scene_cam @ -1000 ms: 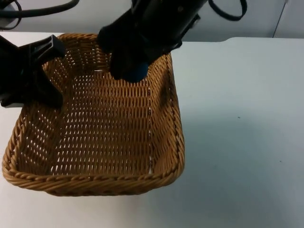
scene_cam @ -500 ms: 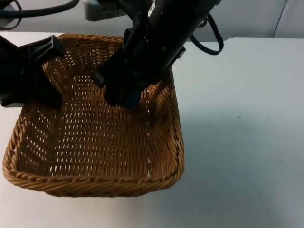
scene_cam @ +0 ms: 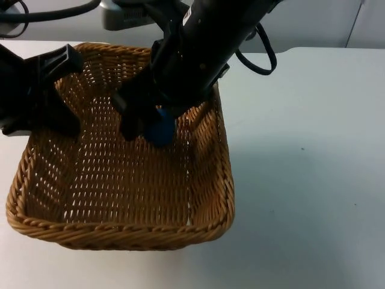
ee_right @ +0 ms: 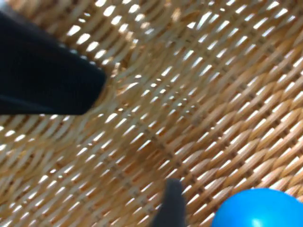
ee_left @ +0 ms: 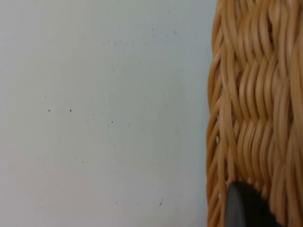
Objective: Pick up the basket with the left hand and place the ball into the basket with the right hand.
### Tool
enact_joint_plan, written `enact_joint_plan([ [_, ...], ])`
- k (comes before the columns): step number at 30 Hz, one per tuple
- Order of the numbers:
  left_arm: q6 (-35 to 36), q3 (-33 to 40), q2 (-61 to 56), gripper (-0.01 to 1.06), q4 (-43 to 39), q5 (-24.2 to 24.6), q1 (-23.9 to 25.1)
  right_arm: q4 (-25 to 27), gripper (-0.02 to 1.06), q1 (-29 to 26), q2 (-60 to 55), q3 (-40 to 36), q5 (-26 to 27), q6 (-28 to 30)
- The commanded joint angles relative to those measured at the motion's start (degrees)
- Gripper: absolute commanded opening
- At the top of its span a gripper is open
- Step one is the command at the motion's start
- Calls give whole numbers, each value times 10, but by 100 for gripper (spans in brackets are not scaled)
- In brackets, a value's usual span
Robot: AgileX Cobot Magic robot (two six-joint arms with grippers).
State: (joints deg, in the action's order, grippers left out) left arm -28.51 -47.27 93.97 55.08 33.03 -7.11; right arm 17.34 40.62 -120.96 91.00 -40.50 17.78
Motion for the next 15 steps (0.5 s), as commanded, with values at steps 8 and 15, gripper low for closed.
enact_joint_plan([
  [8, 1, 0, -7, 0, 15, 0, 1, -15, 81, -1, 25, 0, -8, 4],
  [15, 1, 0, -7, 0, 15, 1, 1, -54, 79, -1, 93, 0, -24, 2],
])
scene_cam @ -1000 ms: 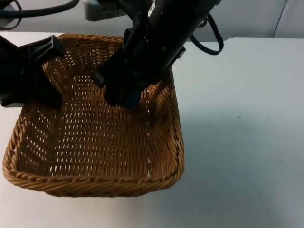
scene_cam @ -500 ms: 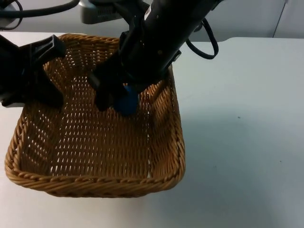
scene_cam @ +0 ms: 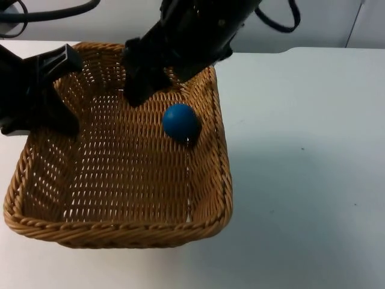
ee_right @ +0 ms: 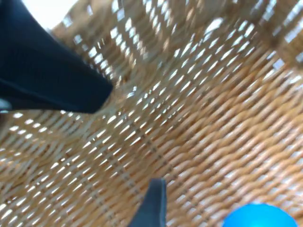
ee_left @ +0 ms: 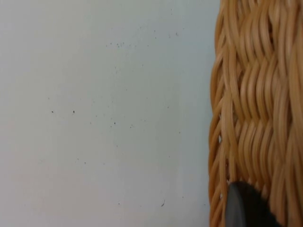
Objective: Pick up the basket with the left hand and place the ball into the basket with the right hand.
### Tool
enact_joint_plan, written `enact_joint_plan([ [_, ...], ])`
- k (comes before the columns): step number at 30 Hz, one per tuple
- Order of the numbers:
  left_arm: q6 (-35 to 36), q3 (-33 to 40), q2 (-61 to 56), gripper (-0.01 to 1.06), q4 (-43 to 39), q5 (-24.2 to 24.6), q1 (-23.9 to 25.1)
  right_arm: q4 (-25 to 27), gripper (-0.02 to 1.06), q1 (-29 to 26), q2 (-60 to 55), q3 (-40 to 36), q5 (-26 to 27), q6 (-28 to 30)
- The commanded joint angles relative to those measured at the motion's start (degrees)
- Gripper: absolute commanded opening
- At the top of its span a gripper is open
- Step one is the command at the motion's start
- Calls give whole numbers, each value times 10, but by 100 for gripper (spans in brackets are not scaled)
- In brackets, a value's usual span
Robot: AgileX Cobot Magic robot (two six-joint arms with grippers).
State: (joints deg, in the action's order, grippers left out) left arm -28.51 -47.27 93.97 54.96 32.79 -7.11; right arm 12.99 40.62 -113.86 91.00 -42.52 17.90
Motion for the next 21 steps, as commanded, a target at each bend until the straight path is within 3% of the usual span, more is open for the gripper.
enact_joint_plan([
  [1, 1, 0, -7, 0, 16, 3, 1, -20, 79, -1, 34, 0, -8, 1],
  [21, -13, 0, -7, 0, 16, 3, 1, -79, 78, -1, 241, -1, -123, -11],
])
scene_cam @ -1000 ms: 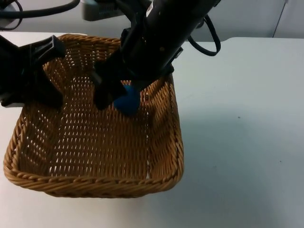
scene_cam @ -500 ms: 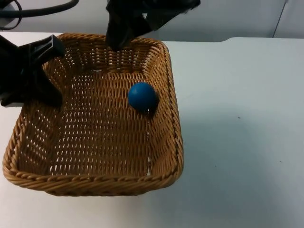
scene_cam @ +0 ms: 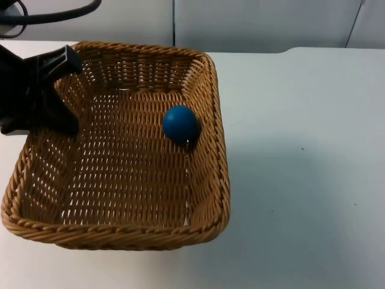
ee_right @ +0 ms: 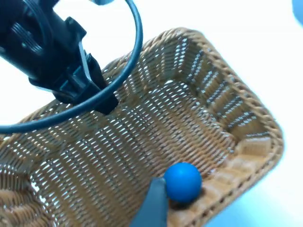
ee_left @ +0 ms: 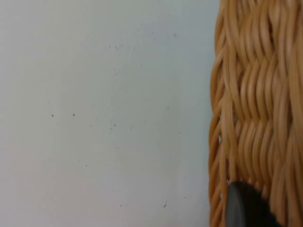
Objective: Pick up the basket with the left hand and place the ball into the basket with the right hand.
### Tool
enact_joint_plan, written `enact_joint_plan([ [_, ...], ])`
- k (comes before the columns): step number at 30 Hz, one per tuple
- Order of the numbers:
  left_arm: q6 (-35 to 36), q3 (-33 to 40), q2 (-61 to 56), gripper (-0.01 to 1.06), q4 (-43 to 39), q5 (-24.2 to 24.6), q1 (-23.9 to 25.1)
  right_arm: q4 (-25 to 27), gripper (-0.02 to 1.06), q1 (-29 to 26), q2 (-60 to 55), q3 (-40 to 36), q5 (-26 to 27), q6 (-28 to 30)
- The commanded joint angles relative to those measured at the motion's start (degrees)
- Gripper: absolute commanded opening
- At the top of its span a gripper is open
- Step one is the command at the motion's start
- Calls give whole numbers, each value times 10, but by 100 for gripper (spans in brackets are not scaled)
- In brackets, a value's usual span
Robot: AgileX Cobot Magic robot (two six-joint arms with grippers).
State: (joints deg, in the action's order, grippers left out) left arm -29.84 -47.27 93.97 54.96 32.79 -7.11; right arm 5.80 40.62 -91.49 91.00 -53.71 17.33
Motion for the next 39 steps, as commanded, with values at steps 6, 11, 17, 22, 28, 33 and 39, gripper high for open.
enact_joint_plan([
  [6, -17, 0, -7, 0, 16, 16, 1, -27, 77, -1, 88, -63, 8, -9],
  [11, -32, 0, -7, 0, 17, 30, 1, -32, 77, -1, 157, -163, 61, -20],
  [17, -40, 0, -7, 0, 22, 22, 1, -58, 77, -1, 244, -289, 118, -74],
  [22, -36, 0, -6, 0, 59, -10, 1, -58, 77, -1, 310, -339, 120, -102],
  [28, -38, 0, 43, 0, 60, -47, 1, -58, 77, -1, 394, -355, 118, -114],
  [33, -56, 0, 98, 0, 64, -65, 1, -58, 77, -1, 444, -355, 110, -124],
  [39, -110, 0, 155, 0, 117, -74, 1, -58, 77, -1, 477, -355, 83, -128],
])
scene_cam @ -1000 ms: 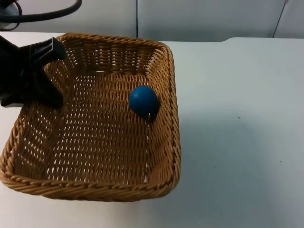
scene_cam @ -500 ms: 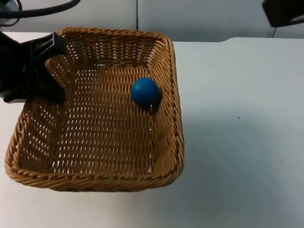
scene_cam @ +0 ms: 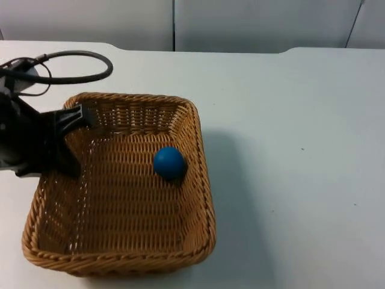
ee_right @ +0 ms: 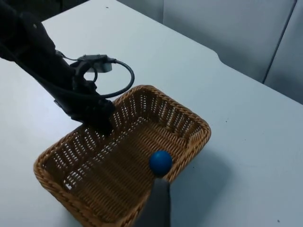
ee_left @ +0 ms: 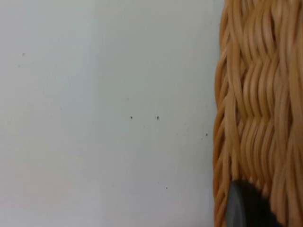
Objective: Pick up the basket with the left hand and place the ball into the basket with the right hand.
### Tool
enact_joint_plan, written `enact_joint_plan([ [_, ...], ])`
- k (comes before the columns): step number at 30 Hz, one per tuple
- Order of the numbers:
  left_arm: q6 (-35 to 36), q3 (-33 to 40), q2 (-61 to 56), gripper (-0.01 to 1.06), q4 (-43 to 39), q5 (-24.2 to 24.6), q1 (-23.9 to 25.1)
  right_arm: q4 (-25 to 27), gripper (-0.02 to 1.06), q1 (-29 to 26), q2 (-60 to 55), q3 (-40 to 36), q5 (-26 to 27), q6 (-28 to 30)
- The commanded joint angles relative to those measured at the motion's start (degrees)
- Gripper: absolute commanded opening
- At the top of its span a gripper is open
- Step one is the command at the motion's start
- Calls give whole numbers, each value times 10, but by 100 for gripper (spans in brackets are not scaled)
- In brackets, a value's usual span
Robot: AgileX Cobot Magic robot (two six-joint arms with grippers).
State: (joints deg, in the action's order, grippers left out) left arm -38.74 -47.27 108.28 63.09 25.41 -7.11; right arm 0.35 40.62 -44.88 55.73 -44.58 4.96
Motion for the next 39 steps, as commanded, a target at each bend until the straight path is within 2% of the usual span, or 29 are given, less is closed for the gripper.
enact_joint_plan([
  [1, -34, 0, 19, 0, 44, 0, 1, -4, 77, -1, 15, -2, -12, -4],
  [8, -47, 0, 31, 0, 52, -4, 1, -4, 77, -1, 28, -2, -18, -4],
  [10, -61, 0, 30, 9, 51, 0, 1, -11, 77, -1, 29, -2, -20, -4],
  [11, -65, 0, 30, 18, 51, 4, 1, -12, 77, -1, 29, -2, -20, -5],
  [12, -65, 0, 30, 18, 51, 4, 1, -12, 77, -1, 29, -2, -20, -5],
  [14, -74, 0, 25, 42, 51, 16, 1, -16, 77, -1, 29, -2, -21, -5],
  [16, -74, 0, 11, 76, 48, 33, 1, -17, 77, -1, 29, -2, -23, -5],
  [17, -74, 0, 11, 76, 48, 33, 1, -17, 77, -1, 29, -2, -23, -5],
  [18, -74, 0, -6, 92, 43, 45, 1, -17, 77, -1, 29, -2, -23, -5],
  [20, -74, 0, -32, 100, 38, 62, 1, -18, 77, -1, 29, -2, -22, -5],
  [26, -74, 0, -151, 100, 38, 124, 1, -18, 77, -1, 29, -2, -22, -5],
  [30, -74, 0, -233, 100, 24, 134, 1, -20, 77, -1, 29, -2, -22, -5],
  [33, -74, 0, -289, 100, -5, 134, 1, -26, 77, -1, 29, -2, -22, -4],
  [37, -61, 0, -424, 100, -99, 149, 1, -32, 77, -1, 36, -7, -28, -1],
  [39, -47, 0, -457, 100, -120, 150, 1, -32, 77, -1, 42, -12, -25, -1],
])
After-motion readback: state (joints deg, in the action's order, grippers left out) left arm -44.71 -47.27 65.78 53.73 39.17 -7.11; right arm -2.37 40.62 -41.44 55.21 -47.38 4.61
